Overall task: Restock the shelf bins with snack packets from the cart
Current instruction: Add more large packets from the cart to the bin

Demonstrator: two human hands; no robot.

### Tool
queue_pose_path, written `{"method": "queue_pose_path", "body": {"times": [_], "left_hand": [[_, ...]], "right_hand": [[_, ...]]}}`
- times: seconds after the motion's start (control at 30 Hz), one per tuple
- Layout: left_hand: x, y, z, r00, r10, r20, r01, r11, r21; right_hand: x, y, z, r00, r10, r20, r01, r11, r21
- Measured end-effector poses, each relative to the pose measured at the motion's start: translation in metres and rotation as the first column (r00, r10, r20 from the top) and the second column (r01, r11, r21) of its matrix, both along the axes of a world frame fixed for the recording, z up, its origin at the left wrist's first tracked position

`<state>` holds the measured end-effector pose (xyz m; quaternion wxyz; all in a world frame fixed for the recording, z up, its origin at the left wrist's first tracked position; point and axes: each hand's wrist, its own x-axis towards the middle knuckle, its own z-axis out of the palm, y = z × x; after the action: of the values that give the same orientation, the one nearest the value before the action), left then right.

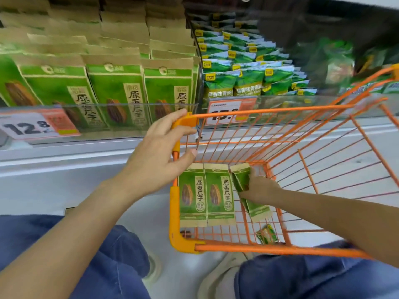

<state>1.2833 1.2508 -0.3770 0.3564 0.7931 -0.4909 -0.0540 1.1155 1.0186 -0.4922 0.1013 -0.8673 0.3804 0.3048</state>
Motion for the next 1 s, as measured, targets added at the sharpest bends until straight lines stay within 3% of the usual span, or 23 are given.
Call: {"method": "queue_pose_path", "body": {"times": [0.13, 0.2, 0.27, 0.3, 0.37, 0.43, 0.5, 0.57, 0.67, 0.73, 0.8, 0.9, 0.93, 1.0], "left_hand": [[0.002, -0.001, -0.002, 1.0, -0.001, -0.022, 0.001, 1.0, 0.009], [0.003, -0.001, 0.001, 1.0, 0.014, -0.028, -0.016, 0.998, -0.065], [0.001, -0.001, 0.008, 0.995, 0.098, 0.03, -0.089, 0.971, -0.224], [-0.001, 0.0, 0.013, 0.989, 0.149, -0.009, -0.145, 0.943, -0.301], [-0.004, 0.001, 0.029, 0.944, 0.157, -0.29, -0.259, 0.898, -0.355], [-0.007, 0.001, 0.053, 0.772, 0.076, -0.631, -0.309, 0.912, -0.268], [-0.008, 0.003, 0.071, 0.574, 0.034, -0.818, -0.282, 0.946, -0.159], [-0.005, 0.012, 0.082, 0.581, 0.012, -0.814, -0.294, 0.935, -0.196], [0.01, 0.037, 0.091, 0.631, 0.066, -0.773, -0.406, 0.877, -0.256], [0.022, 0.056, 0.096, 0.636, 0.104, -0.764, -0.443, 0.861, -0.251], [0.028, 0.074, 0.102, 0.632, 0.117, -0.766, -0.466, 0.848, -0.255], [0.037, 0.098, 0.108, 0.69, 0.18, -0.701, -0.467, 0.851, -0.24], [0.041, 0.106, 0.109, 0.72, 0.211, -0.662, -0.452, 0.866, -0.216], [0.047, 0.121, 0.115, 0.784, 0.277, -0.555, -0.407, 0.905, -0.124]], "right_hand": [[0.015, -0.013, 0.054, 0.989, -0.038, -0.146, 0.091, 0.921, 0.379], [0.017, -0.008, 0.101, 0.97, 0.129, -0.204, -0.038, 0.915, 0.402], [0.015, -0.001, 0.15, 0.937, 0.337, -0.095, -0.302, 0.914, 0.271], [0.014, 0.009, 0.176, 0.917, 0.4, 0.01, -0.392, 0.895, 0.211], [0.012, 0.03, 0.21, 0.888, 0.368, 0.276, -0.43, 0.877, 0.212], [0.017, 0.055, 0.229, 0.827, 0.296, 0.477, -0.436, 0.874, 0.215], [0.029, 0.08, 0.228, 0.755, 0.393, 0.526, -0.447, 0.894, -0.027], [0.046, 0.102, 0.22, 0.608, 0.551, 0.572, -0.423, 0.834, -0.354], [0.074, 0.122, 0.212, 0.38, 0.615, 0.691, -0.341, 0.788, -0.514], [0.09, 0.137, 0.212, 0.382, 0.525, 0.761, -0.383, 0.839, -0.387], [0.103, 0.15, 0.213, 0.48, 0.324, 0.815, -0.418, 0.901, -0.112], [0.125, 0.163, 0.21, 0.457, -0.052, 0.888, -0.44, 0.854, 0.276], [0.13, 0.168, 0.209, 0.441, -0.084, 0.894, -0.451, 0.84, 0.302], [0.138, 0.179, 0.207, 0.427, 0.004, 0.904, -0.498, 0.836, 0.231]]}}
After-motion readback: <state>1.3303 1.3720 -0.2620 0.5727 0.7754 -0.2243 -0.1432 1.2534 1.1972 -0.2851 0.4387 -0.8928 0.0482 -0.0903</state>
